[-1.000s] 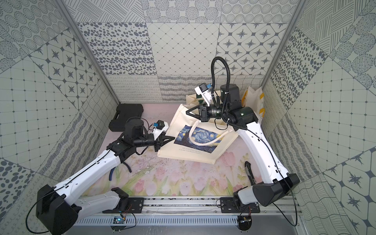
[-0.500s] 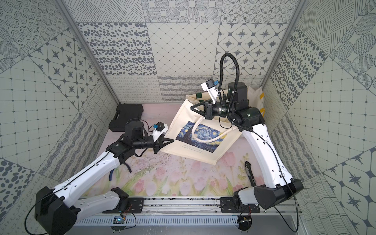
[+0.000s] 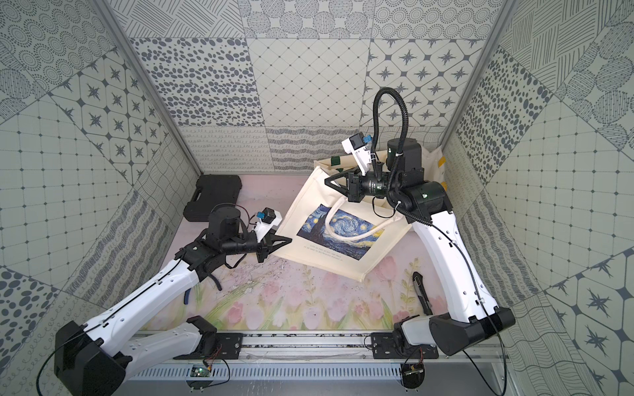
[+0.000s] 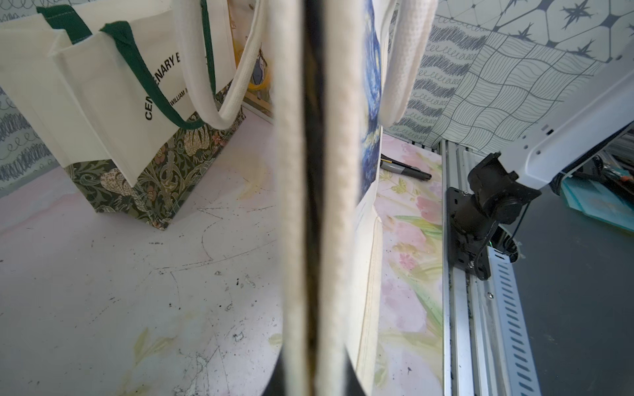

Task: Put away the canvas bag
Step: Press the canvas bag.

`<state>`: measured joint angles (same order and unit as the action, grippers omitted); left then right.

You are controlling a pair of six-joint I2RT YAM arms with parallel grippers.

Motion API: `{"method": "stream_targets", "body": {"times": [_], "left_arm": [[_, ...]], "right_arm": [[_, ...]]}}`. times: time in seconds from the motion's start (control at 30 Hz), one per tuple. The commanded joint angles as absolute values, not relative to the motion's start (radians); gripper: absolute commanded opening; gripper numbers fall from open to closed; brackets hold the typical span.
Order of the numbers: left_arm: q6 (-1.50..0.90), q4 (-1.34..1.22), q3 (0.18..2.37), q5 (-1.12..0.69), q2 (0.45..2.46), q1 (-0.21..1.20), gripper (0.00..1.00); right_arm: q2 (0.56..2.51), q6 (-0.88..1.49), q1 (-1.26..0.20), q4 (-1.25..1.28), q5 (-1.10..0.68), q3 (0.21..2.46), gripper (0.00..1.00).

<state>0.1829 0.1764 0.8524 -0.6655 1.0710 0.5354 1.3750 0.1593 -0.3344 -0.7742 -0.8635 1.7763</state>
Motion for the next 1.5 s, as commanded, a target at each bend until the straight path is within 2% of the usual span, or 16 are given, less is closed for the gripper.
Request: {"method": "stream_targets", "body": {"times": [0.0, 0.03, 0.1, 0.17, 0.2, 0.3, 0.4, 0.7, 1.03, 1.23, 1.47], "left_arm": [[0.16, 0.304, 0.843, -0.632, 1.067, 0.537, 0.04], [0.165, 0.309, 0.844, -0.636, 1.067, 0.537, 0.0], [0.163, 0.308, 0.845, -0.631, 1.067, 0.537, 0.0], [0.157, 0.295, 0.847, -0.618, 1.066, 0.537, 0.36], [0.155, 0.286, 0.852, -0.614, 1.065, 0.537, 0.42], [0.166, 0.285, 0.881, -0.631, 1.076, 0.537, 0.4], [0.177, 0.29, 0.925, -0.651, 1.099, 0.537, 0.45], [0.215, 0.324, 1.056, -0.704, 1.176, 0.537, 0.46], [0.213, 0.326, 1.107, -0.784, 1.205, 0.537, 0.47], [0.141, 0.266, 1.095, -0.896, 1.245, 0.537, 0.47], [0.149, 0.247, 1.081, -0.825, 1.246, 0.537, 0.48]], "right_arm": [[1.316, 0.13, -0.324, -0.639, -0.829, 1.831, 0.0], [1.315, 0.125, -0.323, -0.642, -0.825, 1.828, 0.0], [1.316, 0.124, -0.325, -0.653, -0.829, 1.825, 0.0], [1.318, 0.125, -0.327, -0.658, -0.839, 1.81, 0.0], [1.316, 0.126, -0.329, -0.658, -0.848, 1.8, 0.0], [1.31, 0.116, -0.35, -0.66, -0.861, 1.767, 0.0], [1.316, 0.085, -0.389, -0.694, -0.857, 1.751, 0.0], [1.351, -0.039, -0.55, -0.809, -0.721, 1.675, 0.0], [1.377, -0.009, -0.557, -0.703, -0.706, 1.52, 0.0], [1.415, 0.018, -0.573, -0.66, -0.73, 1.523, 0.0], [1.423, 0.016, -0.595, -0.673, -0.781, 1.517, 0.0]]}}
